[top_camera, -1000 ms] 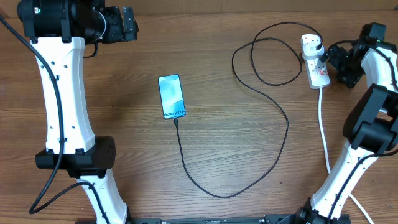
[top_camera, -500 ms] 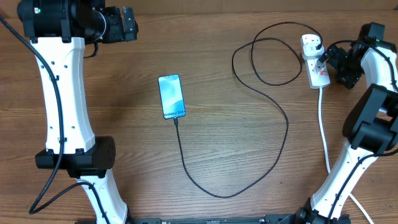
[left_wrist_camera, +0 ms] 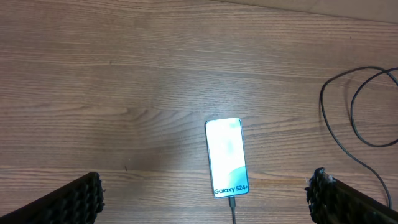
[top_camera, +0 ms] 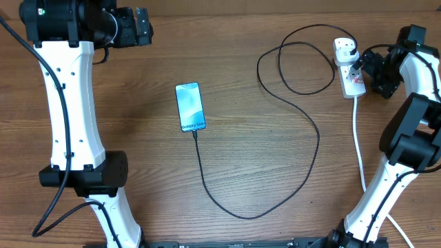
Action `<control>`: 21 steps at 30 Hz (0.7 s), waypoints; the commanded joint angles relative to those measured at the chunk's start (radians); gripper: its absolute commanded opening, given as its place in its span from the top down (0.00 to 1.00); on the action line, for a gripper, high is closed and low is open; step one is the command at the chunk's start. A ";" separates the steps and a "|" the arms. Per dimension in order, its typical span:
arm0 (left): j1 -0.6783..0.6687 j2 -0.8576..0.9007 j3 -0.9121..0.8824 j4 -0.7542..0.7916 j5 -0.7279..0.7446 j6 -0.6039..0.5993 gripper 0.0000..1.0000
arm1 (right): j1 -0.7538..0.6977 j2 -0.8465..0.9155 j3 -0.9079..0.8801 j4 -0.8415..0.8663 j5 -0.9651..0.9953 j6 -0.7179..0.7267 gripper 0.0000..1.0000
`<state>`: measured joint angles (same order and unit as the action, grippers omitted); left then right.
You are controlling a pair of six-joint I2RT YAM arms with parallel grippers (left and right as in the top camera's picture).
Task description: Plug charger to phone and switch on socket
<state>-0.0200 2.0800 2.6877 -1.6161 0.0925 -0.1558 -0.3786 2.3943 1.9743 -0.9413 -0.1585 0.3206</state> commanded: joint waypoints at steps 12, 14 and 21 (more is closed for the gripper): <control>0.000 0.007 -0.003 0.000 -0.006 -0.005 0.00 | -0.019 0.022 0.064 -0.119 -0.037 0.020 0.00; 0.000 0.007 -0.003 0.000 -0.006 -0.005 0.00 | -0.035 0.008 0.104 -0.155 -0.037 0.020 0.00; 0.000 0.007 -0.003 0.000 -0.006 -0.005 0.00 | -0.098 -0.102 0.336 -0.375 -0.080 -0.027 0.00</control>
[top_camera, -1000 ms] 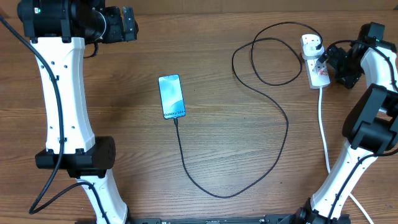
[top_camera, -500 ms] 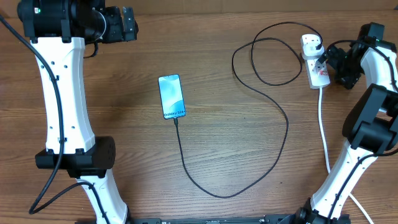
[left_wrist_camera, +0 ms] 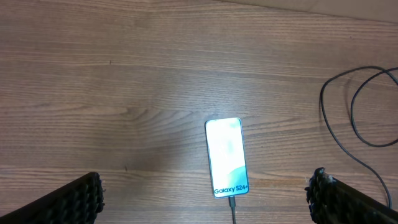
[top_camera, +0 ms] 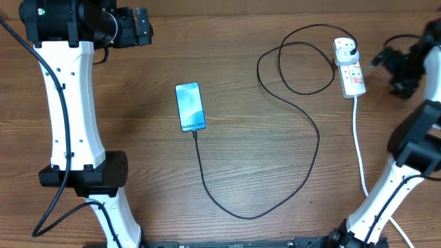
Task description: Plug charger to phone and switch on socket
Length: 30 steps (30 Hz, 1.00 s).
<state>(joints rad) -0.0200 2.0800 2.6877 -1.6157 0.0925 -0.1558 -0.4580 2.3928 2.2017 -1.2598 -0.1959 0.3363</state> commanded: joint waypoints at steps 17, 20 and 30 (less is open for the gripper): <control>0.000 0.007 -0.003 0.000 -0.006 -0.005 0.01 | 0.074 -0.687 0.249 -0.373 -0.177 -0.214 0.00; 0.000 0.007 -0.003 0.000 -0.006 -0.005 0.00 | 0.095 -0.776 0.249 -0.427 -0.251 -0.211 0.00; 0.000 0.007 -0.003 0.000 -0.006 -0.005 0.00 | 0.100 -0.998 0.246 -0.434 -0.368 -0.208 0.00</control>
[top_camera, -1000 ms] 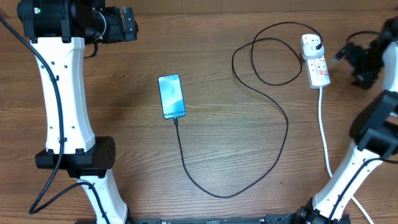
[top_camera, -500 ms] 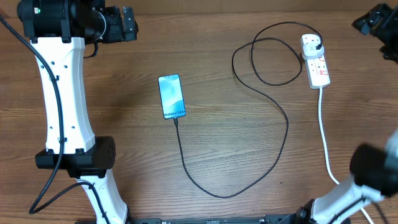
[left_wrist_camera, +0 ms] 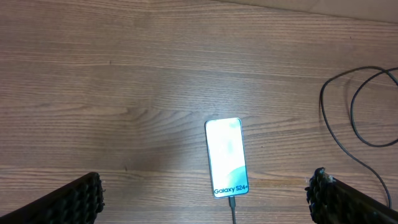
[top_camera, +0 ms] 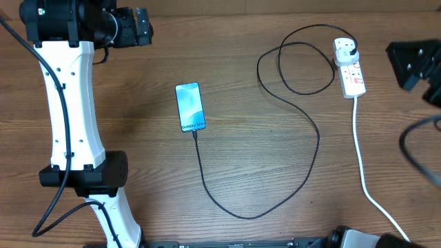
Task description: Plug charger to phone and switch on socket
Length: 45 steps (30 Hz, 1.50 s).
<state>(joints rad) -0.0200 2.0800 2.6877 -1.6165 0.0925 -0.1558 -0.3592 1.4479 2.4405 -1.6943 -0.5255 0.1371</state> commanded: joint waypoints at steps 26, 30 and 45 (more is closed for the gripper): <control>0.000 0.007 -0.003 0.000 -0.006 -0.005 0.00 | 0.158 -0.541 -0.573 0.392 0.053 -0.191 0.00; 0.000 0.007 -0.003 0.000 -0.006 -0.005 0.00 | 0.229 -0.715 -0.987 0.766 0.062 -0.191 0.00; 0.000 0.007 -0.003 0.000 -0.006 -0.005 0.00 | 0.426 -1.173 -2.037 1.677 0.412 0.080 0.00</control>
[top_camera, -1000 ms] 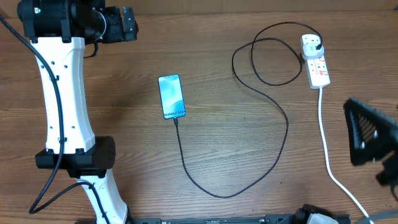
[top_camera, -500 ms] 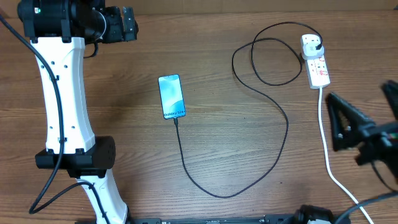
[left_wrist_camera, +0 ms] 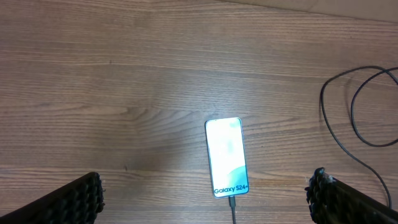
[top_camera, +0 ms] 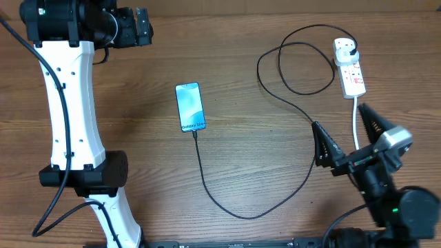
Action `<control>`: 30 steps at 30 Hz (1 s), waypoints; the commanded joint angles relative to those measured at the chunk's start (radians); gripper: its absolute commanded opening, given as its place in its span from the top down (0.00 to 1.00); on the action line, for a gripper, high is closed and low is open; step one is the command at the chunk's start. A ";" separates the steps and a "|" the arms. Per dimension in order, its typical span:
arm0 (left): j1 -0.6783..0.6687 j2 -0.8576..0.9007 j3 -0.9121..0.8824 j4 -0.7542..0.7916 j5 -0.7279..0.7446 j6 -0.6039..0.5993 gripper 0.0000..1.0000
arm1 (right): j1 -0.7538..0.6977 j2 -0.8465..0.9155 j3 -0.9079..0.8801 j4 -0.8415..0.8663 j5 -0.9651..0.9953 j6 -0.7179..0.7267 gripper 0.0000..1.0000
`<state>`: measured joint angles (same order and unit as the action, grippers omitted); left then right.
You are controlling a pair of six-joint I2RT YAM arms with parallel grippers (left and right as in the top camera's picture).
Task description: Plug charger to phone and switch on socket
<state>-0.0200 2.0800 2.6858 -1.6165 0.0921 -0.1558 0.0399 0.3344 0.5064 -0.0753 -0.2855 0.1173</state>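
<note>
The phone (top_camera: 191, 107) lies face up mid-table with its screen lit; in the left wrist view the phone (left_wrist_camera: 227, 155) shows the black charger cable (left_wrist_camera: 232, 204) plugged into its bottom end. That cable (top_camera: 313, 148) loops across to the white plug (top_camera: 344, 47) seated in the white socket strip (top_camera: 353, 74) at the back right. My left gripper (left_wrist_camera: 202, 204) hangs open high above the table, just short of the phone. My right gripper (top_camera: 339, 117) stands open at the front right, well short of the strip, with nothing between its fingers.
The strip's white lead (top_camera: 360, 155) runs toward the front edge between my right fingers. The black cable forms a loop (top_camera: 296, 65) left of the strip. The left arm's white column (top_camera: 69, 103) stands along the table's left side.
My right arm has moved from the far right edge beside the strip to the front right, with its open fingers pointing toward the strip. The left arm, phone and cable are unchanged.
At first my right gripper was against the right side of the socket strip. Then it stood clear of the strip to the right, then at the frame's right edge, and now at the front right. The phone stayed lit with the cable in it.
</note>
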 commanded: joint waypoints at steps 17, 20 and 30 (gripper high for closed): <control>0.000 0.007 -0.001 0.000 -0.006 -0.005 0.00 | 0.039 -0.332 -0.498 0.077 0.255 0.096 0.00; 0.000 0.007 -0.001 0.000 -0.006 -0.005 0.00 | 0.040 -0.332 -0.498 -0.007 0.256 0.096 0.00; 0.000 0.007 -0.001 0.000 -0.006 -0.005 0.00 | 0.039 -0.332 -0.498 -0.006 0.255 0.096 0.00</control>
<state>-0.0200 2.0800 2.6850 -1.6165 0.0925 -0.1558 0.0738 0.0128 0.0185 -0.0879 -0.0441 0.2092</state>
